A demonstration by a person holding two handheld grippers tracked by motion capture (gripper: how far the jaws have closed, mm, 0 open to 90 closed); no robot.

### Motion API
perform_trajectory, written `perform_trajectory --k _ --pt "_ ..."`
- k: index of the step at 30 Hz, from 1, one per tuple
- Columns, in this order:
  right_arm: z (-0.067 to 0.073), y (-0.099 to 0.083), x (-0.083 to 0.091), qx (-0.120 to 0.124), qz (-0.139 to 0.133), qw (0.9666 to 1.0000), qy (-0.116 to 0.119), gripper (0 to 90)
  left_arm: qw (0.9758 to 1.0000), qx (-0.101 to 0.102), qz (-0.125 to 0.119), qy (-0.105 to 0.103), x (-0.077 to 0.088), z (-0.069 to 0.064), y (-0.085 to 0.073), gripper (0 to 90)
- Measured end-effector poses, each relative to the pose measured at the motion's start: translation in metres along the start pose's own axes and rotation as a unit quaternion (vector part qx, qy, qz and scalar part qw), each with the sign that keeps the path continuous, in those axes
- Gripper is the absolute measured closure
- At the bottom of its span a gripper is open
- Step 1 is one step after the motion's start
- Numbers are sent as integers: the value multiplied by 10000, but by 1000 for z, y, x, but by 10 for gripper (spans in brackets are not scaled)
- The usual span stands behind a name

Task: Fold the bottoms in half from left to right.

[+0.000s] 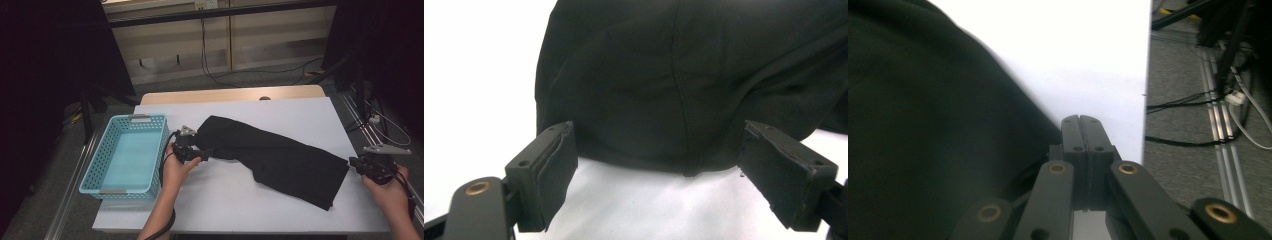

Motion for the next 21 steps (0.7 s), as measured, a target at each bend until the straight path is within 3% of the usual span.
perform_trajectory --k 2,6,8,11,13,14,15,16,18,21 --pt "0 1 1 -77 -63 9999 26 867 10000 6 2 -1 0 0 0 164" --pt "9 5 4 -10 -92 9997 206 757 10000 13 -1 -8 0 -1 0 164" --pt "11 8 3 86 -127 9998 127 685 10000 6 11 -11 1 -1 0 164" --pt "10 8 -5 -86 -82 9998 152 621 10000 11 21 1 0 0 -1 163" --pt "12 5 -13 -177 80 9994 281 636 10000 24 26 2 1 0 -1 163" --pt "14 3 -16 -169 117 9993 300 686 10000 25 28 4 1 1 -1 163" --pt "16 3 -17 -164 86 9990 403 822 10000 31 5 23 1 2 -1 163" --pt "19 5 -16 -151 127 9985 508 876 10000 37 -22 34 1 2 0 163" --pt "21 7 -13 -7 211 9983 541 900 10000 50 -28 40 2 4 0 163" --pt "19 9 -7 -5 171 9989 430 900 10000 64 -24 50 3 5 -1 163"
Point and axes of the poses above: each handheld gripper's, and its own axes: x roughly backward along the jaws, y roughly out of its top, z roughly to its left, the point moved 5 cm from there along -x, roughly forward along the jaws, and after that the axes turned 4 degrees about -z, right-handed, at the moved point
